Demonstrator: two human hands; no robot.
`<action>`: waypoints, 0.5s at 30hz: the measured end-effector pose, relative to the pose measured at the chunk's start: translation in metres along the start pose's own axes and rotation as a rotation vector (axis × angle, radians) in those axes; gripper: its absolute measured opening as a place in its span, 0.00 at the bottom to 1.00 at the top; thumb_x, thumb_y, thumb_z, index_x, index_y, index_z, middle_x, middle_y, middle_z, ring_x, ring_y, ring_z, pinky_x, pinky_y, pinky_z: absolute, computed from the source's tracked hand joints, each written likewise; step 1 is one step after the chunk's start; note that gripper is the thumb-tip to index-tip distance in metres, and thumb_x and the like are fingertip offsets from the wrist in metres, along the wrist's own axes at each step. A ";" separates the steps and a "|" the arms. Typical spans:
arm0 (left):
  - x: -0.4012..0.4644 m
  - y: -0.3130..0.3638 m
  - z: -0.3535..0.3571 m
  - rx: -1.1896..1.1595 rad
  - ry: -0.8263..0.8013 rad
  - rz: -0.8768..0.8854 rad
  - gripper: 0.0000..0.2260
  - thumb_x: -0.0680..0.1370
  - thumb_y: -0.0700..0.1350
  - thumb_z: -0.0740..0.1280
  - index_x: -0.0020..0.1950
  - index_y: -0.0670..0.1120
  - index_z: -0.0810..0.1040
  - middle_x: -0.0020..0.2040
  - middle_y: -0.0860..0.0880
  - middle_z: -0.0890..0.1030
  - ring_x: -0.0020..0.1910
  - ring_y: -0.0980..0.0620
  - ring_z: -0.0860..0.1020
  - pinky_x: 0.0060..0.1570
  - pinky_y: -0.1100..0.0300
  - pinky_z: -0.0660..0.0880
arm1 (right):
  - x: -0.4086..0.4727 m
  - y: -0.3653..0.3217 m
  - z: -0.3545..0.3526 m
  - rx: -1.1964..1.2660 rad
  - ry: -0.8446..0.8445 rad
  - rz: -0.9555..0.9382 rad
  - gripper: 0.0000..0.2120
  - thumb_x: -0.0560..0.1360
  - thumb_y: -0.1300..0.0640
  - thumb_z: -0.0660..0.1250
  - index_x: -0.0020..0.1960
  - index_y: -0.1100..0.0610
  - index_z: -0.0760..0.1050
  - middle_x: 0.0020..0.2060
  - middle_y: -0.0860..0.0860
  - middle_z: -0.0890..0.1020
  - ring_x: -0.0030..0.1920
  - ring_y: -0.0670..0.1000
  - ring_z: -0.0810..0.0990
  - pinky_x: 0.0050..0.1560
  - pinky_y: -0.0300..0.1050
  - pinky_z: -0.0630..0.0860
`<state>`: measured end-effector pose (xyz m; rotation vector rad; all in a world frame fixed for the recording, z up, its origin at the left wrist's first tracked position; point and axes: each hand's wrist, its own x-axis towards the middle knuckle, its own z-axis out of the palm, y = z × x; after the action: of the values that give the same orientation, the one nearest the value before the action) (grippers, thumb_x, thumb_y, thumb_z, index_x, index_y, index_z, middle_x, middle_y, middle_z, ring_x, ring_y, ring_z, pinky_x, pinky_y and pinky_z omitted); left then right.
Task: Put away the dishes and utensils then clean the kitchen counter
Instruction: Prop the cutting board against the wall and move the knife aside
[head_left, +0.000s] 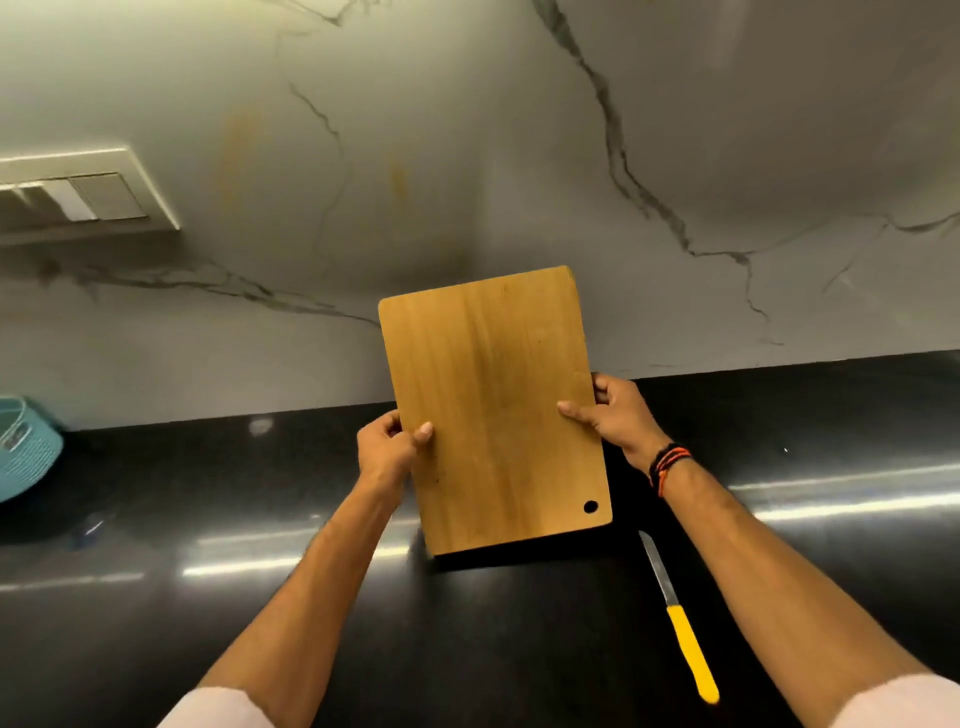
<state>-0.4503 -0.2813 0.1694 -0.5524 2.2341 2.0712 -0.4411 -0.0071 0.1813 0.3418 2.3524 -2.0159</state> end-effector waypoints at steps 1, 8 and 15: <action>0.007 0.004 0.001 0.026 -0.004 0.042 0.13 0.76 0.39 0.72 0.60 0.41 0.79 0.54 0.46 0.82 0.54 0.45 0.80 0.55 0.48 0.78 | 0.004 -0.003 0.001 -0.005 0.023 -0.013 0.18 0.72 0.63 0.75 0.61 0.59 0.77 0.50 0.49 0.83 0.49 0.44 0.81 0.47 0.38 0.78; 0.059 0.035 0.014 0.193 0.047 0.204 0.08 0.73 0.42 0.76 0.50 0.48 0.82 0.47 0.49 0.84 0.48 0.48 0.83 0.54 0.48 0.80 | 0.051 -0.017 0.006 -0.039 0.126 -0.067 0.23 0.71 0.62 0.76 0.64 0.59 0.75 0.55 0.50 0.80 0.58 0.51 0.79 0.64 0.49 0.75; 0.098 0.055 0.033 0.241 0.124 0.254 0.14 0.73 0.41 0.75 0.58 0.43 0.81 0.52 0.47 0.83 0.50 0.50 0.80 0.58 0.52 0.78 | 0.105 -0.022 0.012 -0.056 0.122 -0.066 0.25 0.73 0.61 0.75 0.68 0.59 0.73 0.58 0.50 0.80 0.60 0.51 0.78 0.65 0.50 0.75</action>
<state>-0.5647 -0.2693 0.1917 -0.4080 2.7032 1.8706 -0.5489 -0.0064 0.1839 0.4023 2.5190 -2.0065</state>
